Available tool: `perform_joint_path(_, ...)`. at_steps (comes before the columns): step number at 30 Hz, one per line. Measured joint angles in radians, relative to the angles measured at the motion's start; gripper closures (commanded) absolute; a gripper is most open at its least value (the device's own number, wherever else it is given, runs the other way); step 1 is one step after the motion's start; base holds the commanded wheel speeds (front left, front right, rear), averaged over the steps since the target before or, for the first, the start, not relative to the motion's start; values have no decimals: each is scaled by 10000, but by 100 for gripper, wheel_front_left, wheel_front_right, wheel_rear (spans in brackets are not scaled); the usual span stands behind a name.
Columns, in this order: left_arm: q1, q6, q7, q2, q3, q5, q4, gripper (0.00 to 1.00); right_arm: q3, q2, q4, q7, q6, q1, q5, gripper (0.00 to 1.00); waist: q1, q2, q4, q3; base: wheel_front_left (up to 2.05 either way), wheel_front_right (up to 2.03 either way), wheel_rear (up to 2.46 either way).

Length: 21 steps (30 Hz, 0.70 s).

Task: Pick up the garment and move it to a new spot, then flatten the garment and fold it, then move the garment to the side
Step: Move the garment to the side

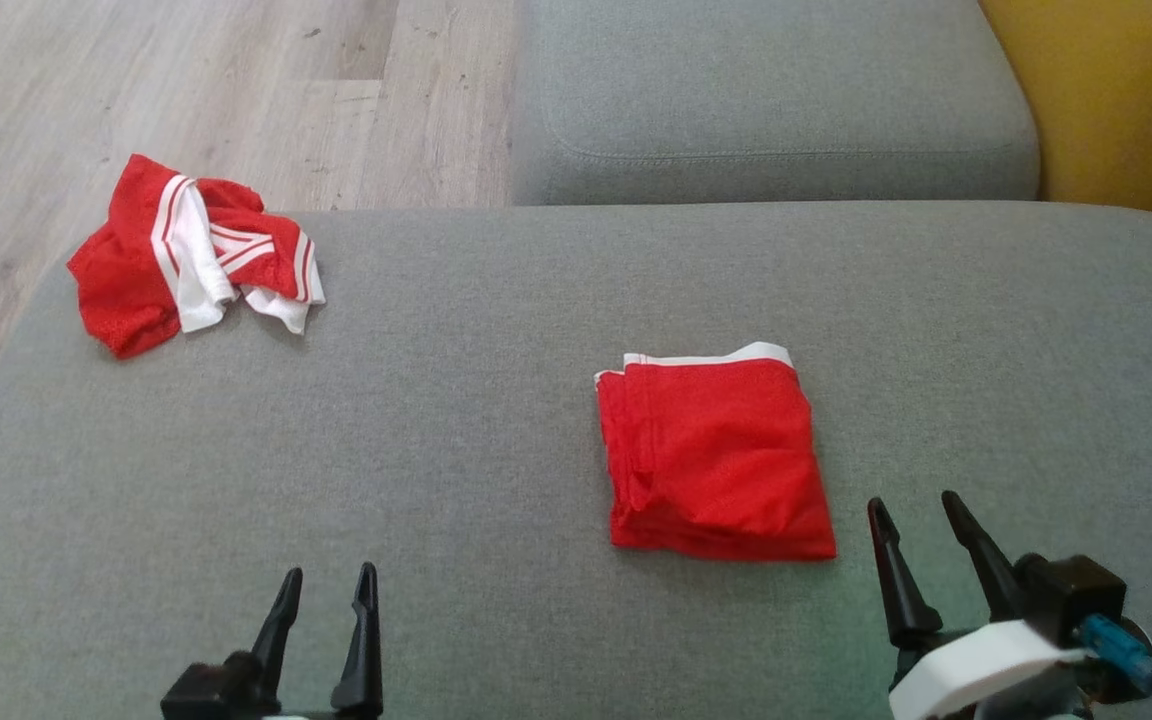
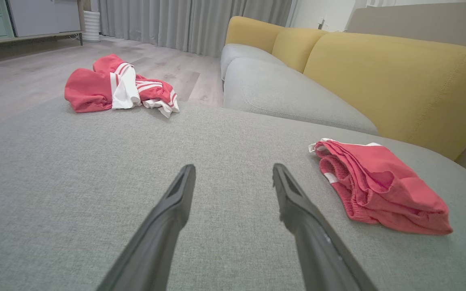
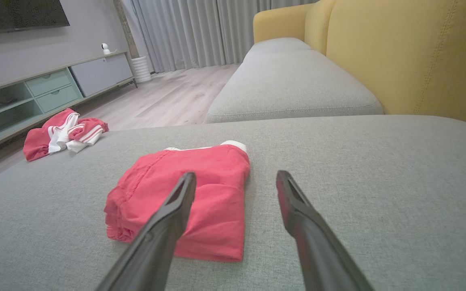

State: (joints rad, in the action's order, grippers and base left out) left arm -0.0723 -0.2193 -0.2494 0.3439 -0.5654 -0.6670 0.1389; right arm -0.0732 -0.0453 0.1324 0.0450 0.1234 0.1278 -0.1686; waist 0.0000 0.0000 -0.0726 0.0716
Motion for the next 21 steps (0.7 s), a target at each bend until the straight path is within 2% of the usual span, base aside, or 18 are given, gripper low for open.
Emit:
perform_joint_path(6, 2, 10, 0, -63, 132, 161, 15, 0, 58, 4, 121, -12, 0, 48, 2, 0, 0, 0, -48, -87, 0, 0, 0)
perform_joint_path(10, 20, 79, -2, -69, 142, 267, 36, 0, 585, 13, 255, -412, 0, -235, -29, 0, 0, 0, -137, -198, 0, 0, 0)
perform_joint_path(17, 109, 79, 0, -134, 132, 334, 25, 0, 1511, 10, 665, -2351, 0, -2516, 399, 0, 1, 0, -652, -482, 0, 0, 0)
perform_joint_path(21, 244, 84, 0, -234, 127, 347, 40, 0, 1806, 8, 1227, -3783, 0, -3095, 376, 0, 1, 0, -1058, -785, 0, 0, 0)
